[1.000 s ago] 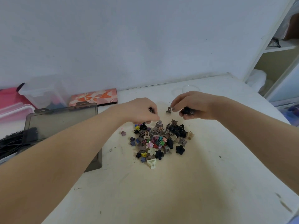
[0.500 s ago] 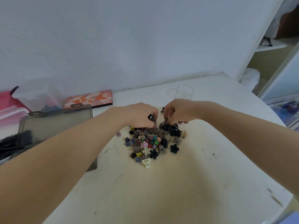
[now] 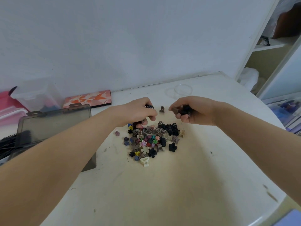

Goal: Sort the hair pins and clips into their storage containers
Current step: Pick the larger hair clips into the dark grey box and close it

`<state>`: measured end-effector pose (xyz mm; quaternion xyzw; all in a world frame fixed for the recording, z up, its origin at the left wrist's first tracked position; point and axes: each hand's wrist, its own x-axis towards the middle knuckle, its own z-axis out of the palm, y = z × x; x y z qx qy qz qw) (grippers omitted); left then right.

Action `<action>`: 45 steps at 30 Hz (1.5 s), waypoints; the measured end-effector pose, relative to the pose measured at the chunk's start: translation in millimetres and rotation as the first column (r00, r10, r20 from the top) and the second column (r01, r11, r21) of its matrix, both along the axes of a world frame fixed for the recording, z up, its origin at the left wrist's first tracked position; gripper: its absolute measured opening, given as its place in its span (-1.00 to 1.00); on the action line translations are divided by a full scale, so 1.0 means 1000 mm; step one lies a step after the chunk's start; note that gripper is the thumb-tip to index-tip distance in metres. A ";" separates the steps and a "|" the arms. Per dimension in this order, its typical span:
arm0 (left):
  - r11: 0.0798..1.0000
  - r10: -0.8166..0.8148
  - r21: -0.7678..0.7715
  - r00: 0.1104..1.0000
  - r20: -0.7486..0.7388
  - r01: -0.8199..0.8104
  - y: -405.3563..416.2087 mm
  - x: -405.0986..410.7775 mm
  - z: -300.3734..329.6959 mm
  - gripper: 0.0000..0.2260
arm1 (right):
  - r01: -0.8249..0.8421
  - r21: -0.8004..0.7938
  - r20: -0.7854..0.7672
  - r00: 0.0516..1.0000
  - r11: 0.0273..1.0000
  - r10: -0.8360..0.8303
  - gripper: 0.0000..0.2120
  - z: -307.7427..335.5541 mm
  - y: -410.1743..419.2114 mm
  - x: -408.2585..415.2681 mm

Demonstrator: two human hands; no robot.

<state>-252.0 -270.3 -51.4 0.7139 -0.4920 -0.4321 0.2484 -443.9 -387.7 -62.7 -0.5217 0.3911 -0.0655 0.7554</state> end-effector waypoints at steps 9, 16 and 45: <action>0.909 -0.351 0.069 0.666 0.658 0.410 -0.010 -0.024 0.001 -0.83 | -0.346 -0.373 -0.431 0.886 0.861 0.170 -0.79 0.000 0.008 -0.006; 0.898 -0.366 0.070 0.647 0.668 0.435 -0.020 -0.026 -0.010 -0.78 | -0.558 -0.440 -0.584 0.773 0.704 0.248 -0.78 0.002 0.013 0.005; 0.929 -0.351 0.123 0.729 0.587 0.349 -0.019 -0.025 -0.015 -0.81 | -0.492 -0.512 -0.509 0.834 0.704 0.213 -0.78 -0.006 0.026 -0.026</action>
